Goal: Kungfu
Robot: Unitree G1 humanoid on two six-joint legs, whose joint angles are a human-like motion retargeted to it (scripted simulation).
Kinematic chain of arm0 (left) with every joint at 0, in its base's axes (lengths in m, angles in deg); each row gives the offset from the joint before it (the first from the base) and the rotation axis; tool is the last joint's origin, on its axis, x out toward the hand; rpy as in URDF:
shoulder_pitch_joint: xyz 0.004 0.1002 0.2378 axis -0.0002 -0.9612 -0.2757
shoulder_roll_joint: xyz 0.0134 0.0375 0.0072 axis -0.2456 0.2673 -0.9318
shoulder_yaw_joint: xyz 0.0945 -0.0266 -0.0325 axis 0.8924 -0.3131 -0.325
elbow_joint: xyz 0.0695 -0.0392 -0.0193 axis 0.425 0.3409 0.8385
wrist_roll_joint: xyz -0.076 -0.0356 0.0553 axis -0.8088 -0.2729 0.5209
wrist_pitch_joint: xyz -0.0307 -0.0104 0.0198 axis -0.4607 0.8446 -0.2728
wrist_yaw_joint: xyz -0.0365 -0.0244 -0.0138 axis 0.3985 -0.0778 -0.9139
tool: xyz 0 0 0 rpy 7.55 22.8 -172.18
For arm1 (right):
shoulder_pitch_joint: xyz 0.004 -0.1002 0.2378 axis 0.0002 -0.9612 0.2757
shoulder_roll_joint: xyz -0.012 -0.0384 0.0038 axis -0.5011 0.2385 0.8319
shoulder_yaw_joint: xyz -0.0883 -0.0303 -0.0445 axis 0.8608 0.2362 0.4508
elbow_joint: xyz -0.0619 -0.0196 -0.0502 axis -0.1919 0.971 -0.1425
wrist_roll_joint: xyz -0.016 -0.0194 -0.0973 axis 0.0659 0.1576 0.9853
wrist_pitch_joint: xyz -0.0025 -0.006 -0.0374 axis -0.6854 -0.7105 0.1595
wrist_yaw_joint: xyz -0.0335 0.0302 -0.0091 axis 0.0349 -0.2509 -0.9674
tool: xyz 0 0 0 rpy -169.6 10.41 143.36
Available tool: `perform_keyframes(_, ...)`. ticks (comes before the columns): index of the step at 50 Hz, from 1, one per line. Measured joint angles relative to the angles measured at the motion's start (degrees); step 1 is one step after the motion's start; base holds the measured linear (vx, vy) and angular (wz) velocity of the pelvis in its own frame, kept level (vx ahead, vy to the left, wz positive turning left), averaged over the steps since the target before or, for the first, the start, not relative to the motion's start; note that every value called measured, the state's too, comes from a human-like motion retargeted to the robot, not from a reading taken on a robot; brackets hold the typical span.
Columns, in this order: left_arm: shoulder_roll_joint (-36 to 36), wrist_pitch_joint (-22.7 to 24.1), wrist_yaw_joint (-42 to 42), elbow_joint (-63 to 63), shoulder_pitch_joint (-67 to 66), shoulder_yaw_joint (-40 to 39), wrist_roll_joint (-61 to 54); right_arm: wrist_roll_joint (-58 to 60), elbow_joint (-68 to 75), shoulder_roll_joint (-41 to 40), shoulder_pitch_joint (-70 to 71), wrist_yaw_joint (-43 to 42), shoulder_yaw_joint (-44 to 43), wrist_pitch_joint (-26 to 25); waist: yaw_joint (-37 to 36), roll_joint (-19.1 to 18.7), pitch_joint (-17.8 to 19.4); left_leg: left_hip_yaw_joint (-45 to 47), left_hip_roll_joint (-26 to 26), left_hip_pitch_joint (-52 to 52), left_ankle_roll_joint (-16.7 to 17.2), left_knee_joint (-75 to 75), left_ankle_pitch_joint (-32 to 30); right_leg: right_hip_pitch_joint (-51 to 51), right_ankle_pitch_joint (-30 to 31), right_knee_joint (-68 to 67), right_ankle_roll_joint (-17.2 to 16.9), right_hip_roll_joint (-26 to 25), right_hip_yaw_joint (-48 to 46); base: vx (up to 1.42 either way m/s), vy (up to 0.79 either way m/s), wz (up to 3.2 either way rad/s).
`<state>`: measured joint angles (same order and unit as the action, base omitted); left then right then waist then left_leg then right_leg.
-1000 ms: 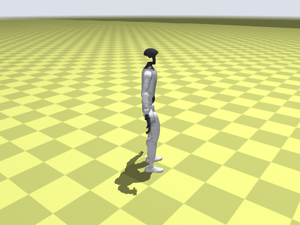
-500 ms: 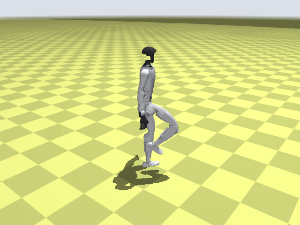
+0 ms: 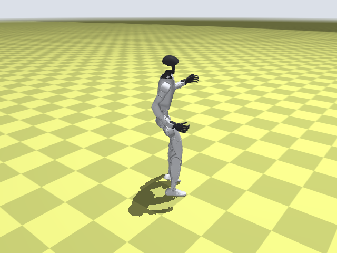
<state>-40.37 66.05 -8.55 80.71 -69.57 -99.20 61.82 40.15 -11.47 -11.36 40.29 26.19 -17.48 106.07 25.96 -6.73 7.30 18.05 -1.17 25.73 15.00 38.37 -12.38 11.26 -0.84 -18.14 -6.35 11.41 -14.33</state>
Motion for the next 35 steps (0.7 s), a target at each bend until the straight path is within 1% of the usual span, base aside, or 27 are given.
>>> perform_keyframes(1, -4.3, -0.7, 0.8, -1.5, 7.7, -0.8, -6.6, -4.5, -5.2, -0.2, -0.5, 2.8, 1.7, -1.9, -1.8, -1.1, -1.1, -0.2, 7.0, 1.8, 0.0, -0.3, 3.8, 1.3, -4.6, -0.6, 5.4, -4.0, -1.2, -0.05, -1.17, -0.56)
perform_keyframes(2, -8.0, -1.3, 2.2, -2.9, 15.7, -0.8, -13.2, -8.8, -10.0, -0.7, -1.0, 5.6, 3.1, -3.9, -4.0, -1.9, -1.7, 0.5, 15.3, 3.0, -0.7, -0.2, 6.7, 2.1, -8.8, -1.7, 10.1, -8.0, -1.7, 0.19, -1.47, -1.40)
perform_keyframes(3, -10.6, -1.6, 4.9, -4.0, 24.6, 0.9, -20.0, -12.5, -14.1, -1.6, -1.7, 8.5, 3.7, -6.0, -7.3, -2.2, -1.0, 2.8, 26.3, 3.0, -3.0, 0.7, 7.4, 2.0, -12.5, -3.5, 13.7, -12.3, -0.8, 0.25, -1.07, -1.54)
perform_keyframes(4, -11.8, -1.0, 7.3, -5.1, 32.9, 4.3, -27.3, -15.4, -17.5, -1.9, -2.3, 11.0, 4.6, -7.6, -9.0, -1.8, -1.6, 4.5, 32.5, 4.1, -8.3, -0.2, 7.2, 3.1, -14.5, -5.7, 15.0, -13.7, 0.0, 0.30, -0.66, -1.43)
perform_keyframes(5, -12.4, 0.0, 9.4, -6.3, 41.0, 8.7, -34.8, -17.8, -20.7, -2.0, -2.8, 13.2, 5.5, -9.0, -9.8, -1.1, -2.9, 5.9, 36.2, 5.7, -15.3, -2.0, 6.5, 4.8, -15.6, -8.0, 15.2, -13.6, 0.8, 0.38, -0.23, -0.70)
perform_keyframes(6, -10.2, 1.3, 12.3, -8.0, 46.3, 13.2, -41.0, -19.5, -23.3, -1.0, -3.7, 14.2, 6.8, -9.3, -8.4, -1.5, -4.2, 7.4, 38.2, 6.6, -19.8, -5.4, 5.2, 7.0, -17.3, -11.4, 15.4, -13.3, 0.1, 0.40, 0.06, -0.20)
perform_keyframes(7, -7.5, 2.2, 15.2, -9.9, 50.9, 17.6, -46.5, -21.1, -25.9, 0.3, -4.5, 14.8, 8.0, -9.4, -6.8, -2.2, -5.0, 8.8, 39.5, 7.1, -23.0, -8.9, 3.7, 8.6, -18.9, -14.1, 15.7, -12.9, -0.3, 0.36, 0.33, 0.21)
perform_keyframes(8, -3.9, 2.4, 18.2, -12.6, 53.9, 21.4, -50.5, -22.5, -28.4, 2.1, -5.0, 14.8, 8.8, -9.0, -5.0, -3.0, -4.6, 10.0, 39.8, 6.5, -23.2, -12.6, 1.9, 9.3, -20.5, -15.7, 16.1, -12.5, -0.4, 0.25, 0.49, 0.25)
perform_keyframes(10, 3.3, -0.3, 23.5, -16.4, 57.5, 27.6, -55.3, -25.2, -32.4, 5.4, -5.5, 13.7, 8.7, -7.7, -2.4, -3.8, -2.6, 10.7, 39.0, 4.9, -23.8, -18.4, 0.1, 9.0, -22.2, -17.2, 16.1, -11.3, -0.3, 0.11, 0.60, 0.39)
perform_keyframes(12, 10.7, -3.3, 27.0, -18.1, 58.2, 35.2, -56.8, -29.0, -35.1, 7.3, -5.6, 11.5, 7.0, -6.4, 0.8, -5.0, 0.2, 10.1, 38.6, 5.0, -22.4, -21.5, 0.3, 8.7, -23.8, -19.4, 15.9, -10.6, -3.1, -0.03, 0.34, 1.05)
perform_keyframes(13, 14.2, -4.4, 28.0, -18.5, 57.6, 39.6, -57.3, -30.9, -36.0, 7.6, -5.9, 10.4, 6.0, -5.9, 2.2, -5.7, 0.9, 10.8, 38.9, 5.6, -21.7, -21.6, 0.2, 8.3, -24.0, -19.5, 15.5, -10.1, -4.8, 0.02, 0.20, 1.31)
perform_keyframes(15, 21.0, -8.1, 28.6, -19.0, 55.5, 47.6, -59.6, -34.0, -37.5, 7.1, -6.4, 9.0, 3.7, -5.0, 3.4, -6.6, 1.7, 13.9, 39.7, 6.6, -21.8, -19.6, 0.6, 7.5, -23.9, -18.1, 15.0, -9.3, -7.7, 0.00, 0.17, 1.20)
perform_keyframes(17, 26.0, -12.0, 27.9, -18.0, 53.6, 52.1, -63.2, -35.4, -39.0, 6.4, -6.0, 8.5, 2.1, -4.7, 4.5, -6.9, 2.9, 21.9, 41.1, 5.6, -22.1, -18.2, 3.1, 7.3, -23.3, -16.5, 14.6, -8.6, -9.4, -0.09, 0.24, 0.72)
perform_keyframes(18, 27.6, -13.4, 26.8, -17.3, 52.7, 53.7, -64.6, -35.7, -39.9, 6.5, -5.8, 8.4, 1.2, -4.5, 4.3, -6.9, 3.7, 24.8, 41.7, 4.4, -20.9, -19.2, 2.2, 7.2, -23.3, -16.3, 14.4, -8.5, -9.3, -0.01, 0.30, 0.11)
perform_keyframes(20, 28.9, -13.4, 23.9, -16.2, 51.1, 56.5, -65.8, -35.1, -42.0, 7.6, -6.2, 8.1, -0.4, -3.7, 2.8, -6.6, 4.6, 23.9, 40.6, 2.3, -18.5, -21.2, 0.2, 6.8, -23.1, -15.8, 13.9, -7.7, -8.1, 0.14, 0.32, -0.34)
perform_keyframes(22, 26.7, -11.8, 21.5, -16.1, 49.8, 57.9, -64.2, -33.7, -44.0, 9.6, -8.1, 7.3, -1.7, -2.3, 1.7, -6.3, 4.2, 24.6, 39.6, 1.3, -17.0, -21.5, -0.8, 5.8, -22.8, -14.7, 13.2, -7.0, -7.4, 0.32, 0.28, -0.22)
perform_keyframes(25, 20.5, -8.4, 20.1, -18.5, 48.2, 58.6, -57.0, -30.9, -47.7, 13.6, -10.6, 5.0, -3.3, 0.8, 0.7, -6.4, 2.6, 26.6, 38.9, 0.5, -15.4, -21.4, -2.1, 4.5, -22.6, -13.5, 12.1, -5.8, -7.6, 0.41, 0.28, 0.20)
perform_keyframes(27, 14.9, -6.1, 19.9, -21.2, 47.3, 58.1, -50.1, -26.9, -50.0, 16.4, -10.3, 1.6, -4.0, 4.1, -0.3, -7.2, 1.7, 23.7, 38.8, 2.6, -14.4, -19.3, -1.0, 2.9, -22.4, -12.6, 10.9, -5.3, -9.0, 0.39, 0.28, 0.69)
perform_keyframes(28, 11.5, -4.5, 19.5, -22.9, 46.8, 57.4, -45.3, -23.1, -51.1, 18.2, -9.0, -1.6, -3.8, 6.3, -1.1, -8.0, 1.3, 19.8, 38.9, 5.3, -14.5, -16.6, 0.8, 1.7, -22.2, -11.6, 10.2, -5.3, -10.3, 0.41, 0.34, 0.86)
perform_keyframes(30, 6.1, -2.7, 18.0, -24.6, 46.1, 55.0, -39.1, -16.8, -52.4, 21.1, -6.5, -5.9, -3.1, 8.6, -3.5, -8.8, 0.1, 15.3, 38.5, 8.2, -14.9, -13.6, 2.9, -0.4, -21.7, -9.9, 8.9, -5.3, -11.3, 0.46, 0.42, 0.75)
perform_keyframes(32, 0.4, 0.9, 14.7, -25.4, 45.5, 51.4, -31.3, -9.4, -53.1, 24.4, -2.0, -9.7, -1.1, 9.2, -7.2, -8.7, -2.0, 12.8, 36.3, 9.0, -13.9, -12.4, 4.6, -2.9, -21.3, -8.0, 6.6, -4.5, -10.6, 0.42, 0.30, 1.00)
perform_keyframes(33, -2.3, 3.6, 12.3, -25.6, 45.2, 49.6, -26.2, -5.9, -53.3, 26.0, 0.8, -11.5, 0.7, 8.9, -8.8, -8.6, -3.0, 11.1, 34.8, 9.4, -12.9, -11.8, 5.3, -4.7, -21.0, -6.7, 4.9, -4.2, -10.5, 0.43, 0.39, 1.77)
perform_keyframes(35, -6.8, 8.8, 5.2, -24.9, 46.1, 45.7, -13.7, 0.3, -52.5, 28.4, 8.8, -15.5, 5.6, 8.3, -10.6, -8.1, -4.4, 7.7, 30.9, 10.8, -12.1, -10.7, 6.2, -9.8, -19.8, -3.2, 0.5, -4.2, -9.5, 0.37, 0.48, 2.85)
